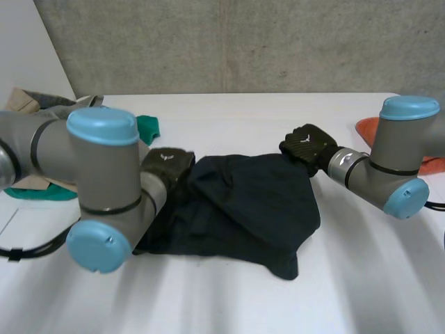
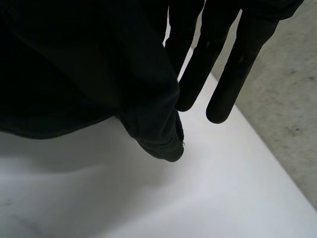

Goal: Fold the laundry.

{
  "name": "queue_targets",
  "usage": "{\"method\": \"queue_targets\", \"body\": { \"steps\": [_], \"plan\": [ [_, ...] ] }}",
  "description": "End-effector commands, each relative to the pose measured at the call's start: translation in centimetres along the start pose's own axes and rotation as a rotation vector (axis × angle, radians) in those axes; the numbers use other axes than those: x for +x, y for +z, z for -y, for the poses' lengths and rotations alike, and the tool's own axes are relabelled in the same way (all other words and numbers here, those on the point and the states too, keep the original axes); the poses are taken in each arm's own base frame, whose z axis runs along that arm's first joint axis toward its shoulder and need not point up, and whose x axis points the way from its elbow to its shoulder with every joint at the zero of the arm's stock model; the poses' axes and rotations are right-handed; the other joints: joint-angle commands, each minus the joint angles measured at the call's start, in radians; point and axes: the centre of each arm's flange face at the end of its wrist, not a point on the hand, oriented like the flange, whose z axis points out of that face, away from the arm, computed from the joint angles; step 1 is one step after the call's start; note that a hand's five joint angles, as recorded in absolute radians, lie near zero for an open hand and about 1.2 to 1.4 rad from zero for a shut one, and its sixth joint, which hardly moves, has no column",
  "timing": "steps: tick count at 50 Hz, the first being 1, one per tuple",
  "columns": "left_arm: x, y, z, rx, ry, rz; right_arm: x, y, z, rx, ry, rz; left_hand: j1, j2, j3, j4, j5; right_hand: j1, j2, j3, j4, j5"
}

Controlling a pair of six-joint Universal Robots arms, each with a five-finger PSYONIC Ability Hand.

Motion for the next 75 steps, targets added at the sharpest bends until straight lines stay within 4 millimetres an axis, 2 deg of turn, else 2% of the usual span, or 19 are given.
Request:
{"method": "queue_targets", "body": {
  "steps": [1,5,8,15,16,19,21,24,32,37,43,47,51,60,66,70,71,73,75],
  "plan": [
    [-2.5,3.7,6.3,0.218,0.089,0.106,3.5,-2.5,2.3,0.026,0.087,-0.135,0.24,0.228,0.238,0.227,0.267,0.276,0.222,0.221,0.213,0.227],
    [-4.2,5.8,9.8,0.357,0.143,0.16,3.8,-5.3,4.0,0.016,0.143,-0.215,0.24,0.228,0.238,0.227,0.267,0.276,0.222,0.221,0.213,0.227],
    [-4.1,7.4,10.9,0.437,0.162,0.141,2.2,-7.4,5.3,0.024,0.18,-0.242,0.24,0.228,0.238,0.227,0.267,0.276,0.222,0.221,0.213,0.227],
    [-2.9,11.6,7.9,0.448,0.192,0.024,-4.6,-9.2,5.7,0.035,0.257,-0.214,0.18,0.167,0.177,0.166,0.206,0.276,0.222,0.221,0.213,0.227],
    [-2.9,12.0,7.3,0.44,0.195,0.019,-5.2,-9.2,5.8,0.041,0.263,-0.217,0.034,0.021,0.031,0.02,0.06,0.276,0.222,0.221,0.213,0.227],
    [-2.9,12.9,5.7,0.406,0.197,0.02,-6.9,-8.8,5.2,0.04,0.273,-0.232,-0.796,-0.809,-0.799,-0.81,-0.77,0.276,0.222,0.221,0.213,0.227],
    [-3.1,12.9,5.4,0.385,0.197,0.048,-7.0,-8.3,4.7,0.033,0.269,-0.263,-0.981,-0.994,-0.984,-0.995,-0.955,0.276,0.222,0.221,0.213,0.227],
    [-3.7,11.9,6.1,0.365,0.191,0.103,-6.6,-7.9,4.8,0.034,0.262,-0.291,-0.981,-0.994,-0.984,-0.995,-0.955,0.276,0.222,0.221,0.213,0.227],
    [-6.3,4.6,8.2,0.254,0.132,0.268,-5.4,-7.9,6.3,0.044,0.256,-0.315,-0.981,-0.994,-0.984,-0.995,-0.955,0.276,0.222,0.221,0.213,0.227],
    [-7.4,-1.3,6.3,0.154,0.049,0.249,-5.2,-8.1,7.9,0.082,0.265,-0.318,-0.981,-0.994,-0.984,-0.995,-0.955,0.276,0.222,0.221,0.213,0.227],
    [-6.8,-4.9,2.1,0.052,-0.113,0.111,-5.4,-8.4,9.0,0.107,0.265,-0.312,-0.898,-0.911,-0.901,-0.912,-0.872,0.276,0.222,0.221,0.213,0.227],
    [-5.3,-4.8,-0.9,-0.027,-0.213,-0.035,-5.4,-9.1,9.8,0.123,0.268,-0.312,-0.936,-0.949,-0.939,-0.95,-0.91,0.276,0.222,0.221,0.213,0.227],
    [-4.3,-2.7,-3.5,-0.105,-0.34,-0.055,-5.5,-9.7,10.6,0.139,0.279,-0.307,-0.981,-0.994,-0.984,-0.995,-0.955,0.276,0.222,0.221,0.213,0.227],
    [-2.8,1.1,-5.0,-0.176,-0.536,-0.026,-5.8,-11.3,12.4,0.18,0.284,-0.3,-0.981,-0.994,-0.984,-0.995,-0.955,0.276,0.222,0.221,0.213,0.227],
    [-1.4,1.9,-3.8,-0.136,-0.565,-0.048,-5.9,-11.9,12.8,0.19,0.282,-0.303,-0.981,-0.994,-0.984,-0.995,-0.955,0.276,0.222,0.221,0.213,0.227],
    [-0.7,2.3,-2.9,-0.095,-0.554,-0.027,-5.6,-12.2,12.8,0.192,0.285,-0.324,-0.413,-0.425,-0.415,-0.426,-0.386,0.276,0.222,0.221,0.213,0.227],
    [-0.9,2.3,-2.6,-0.077,-0.551,0.007,-5.3,-12.2,12.8,0.19,0.286,-0.335,-0.085,-0.098,-0.088,-0.099,-0.059,0.276,0.222,0.221,0.213,0.227],
    [-1.6,2.4,-2.1,-0.057,-0.554,0.06,-4.9,-12.2,12.8,0.189,0.284,-0.348,0.219,0.206,0.216,0.205,0.245,0.276,0.222,0.221,0.213,0.227],
    [-3.4,2.1,-1.2,-0.023,-0.562,0.155,-4.3,-12.3,12.8,0.19,0.277,-0.363,0.24,0.228,0.238,0.227,0.267,0.276,0.222,0.221,0.213,0.227]
  ]
}}
